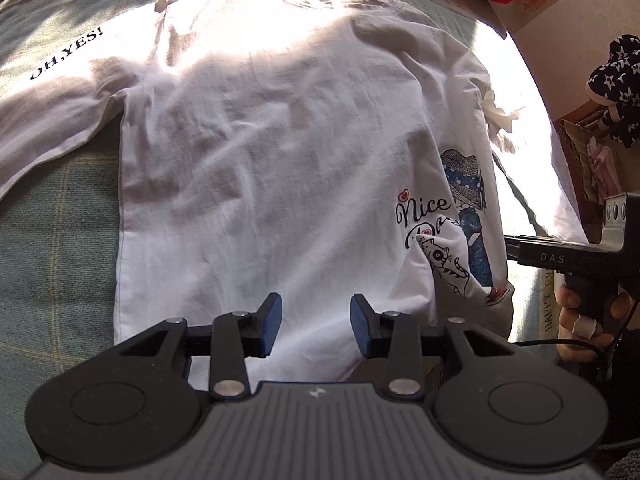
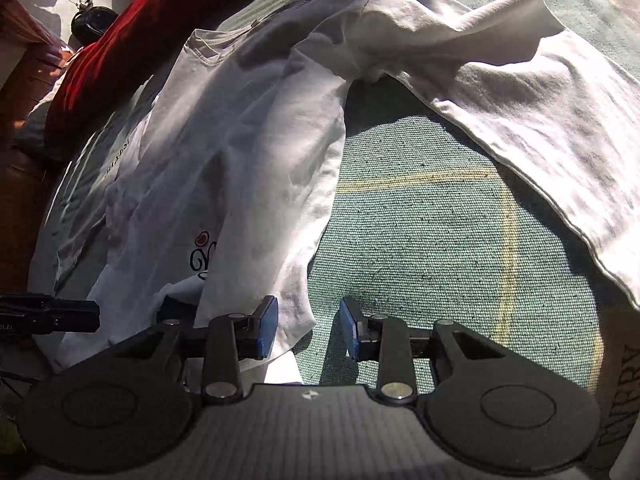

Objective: Fold clothes

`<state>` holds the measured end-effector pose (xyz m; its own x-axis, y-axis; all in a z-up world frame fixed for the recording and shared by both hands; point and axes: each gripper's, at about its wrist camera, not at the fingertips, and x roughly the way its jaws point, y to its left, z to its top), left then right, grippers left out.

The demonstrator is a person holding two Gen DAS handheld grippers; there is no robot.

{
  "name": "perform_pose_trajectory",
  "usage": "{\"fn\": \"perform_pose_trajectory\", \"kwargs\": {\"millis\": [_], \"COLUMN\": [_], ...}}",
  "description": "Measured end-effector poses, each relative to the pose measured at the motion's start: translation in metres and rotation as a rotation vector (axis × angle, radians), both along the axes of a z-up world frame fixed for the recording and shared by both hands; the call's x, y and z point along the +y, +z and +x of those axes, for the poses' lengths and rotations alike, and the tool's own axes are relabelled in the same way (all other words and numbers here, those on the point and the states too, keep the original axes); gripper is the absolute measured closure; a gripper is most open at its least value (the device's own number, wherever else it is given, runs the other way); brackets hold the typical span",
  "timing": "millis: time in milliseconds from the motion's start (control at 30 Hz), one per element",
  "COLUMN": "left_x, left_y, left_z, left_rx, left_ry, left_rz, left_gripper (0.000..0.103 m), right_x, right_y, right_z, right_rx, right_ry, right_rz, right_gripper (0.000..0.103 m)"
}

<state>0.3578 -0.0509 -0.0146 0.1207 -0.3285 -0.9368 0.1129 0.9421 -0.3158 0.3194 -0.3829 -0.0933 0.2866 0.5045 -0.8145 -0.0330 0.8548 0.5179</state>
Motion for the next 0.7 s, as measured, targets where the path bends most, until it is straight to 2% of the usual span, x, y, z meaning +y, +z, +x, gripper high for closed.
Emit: {"fn": "perform_pose_trajectory", "kwargs": {"millis": [67, 133, 167, 200, 433, 600, 700], "left_x": [0.000, 0.001, 0.002, 0.003, 0.011, 0.013, 0.014], "left_y": [-0.001, 0.000, 0.000, 0.000, 0.003, 0.006, 0.006], "left_z": [-0.001, -0.002, -0.003, -0.003, -0.005, -0.006, -0.007], "left_rx": [0.002, 0.001, 0.001, 0.001, 0.000, -0.013, -0.015], "left_ry": [0.005, 0.009, 0.012, 0.015, 0.033, 0.037, 0.050], "left_rz": [-0.004, -0.010, -0.012, -0.012, -0.015, -0.023, -0.026], "left_gripper": [0.066, 0.065, 0.064, 0.064, 0.064, 0.064, 0.064], "right_x": [0.006, 0.007, 0.006, 0.003, -0.028, -0.050, -0.057], "right_y": [0.001, 0.004, 0.005, 0.010, 0.055, 0.096, 0.103], "right_z": [0.003, 0.004, 0.003, 0.000, -0.025, -0.039, -0.040], "right_rx": [-0.004, 0.011, 0.024, 0.029, 0.044, 0.015, 0.022], "right_ry": [0.011, 0.014, 0.012, 0.008, -0.037, -0.037, -0.041], "right_rz": [0.007, 0.012, 0.018, 0.013, -0.074, -0.199, -0.326], "right_gripper": [0.066, 0.076, 0.086, 0.091, 0.093, 0.094, 0.094]}}
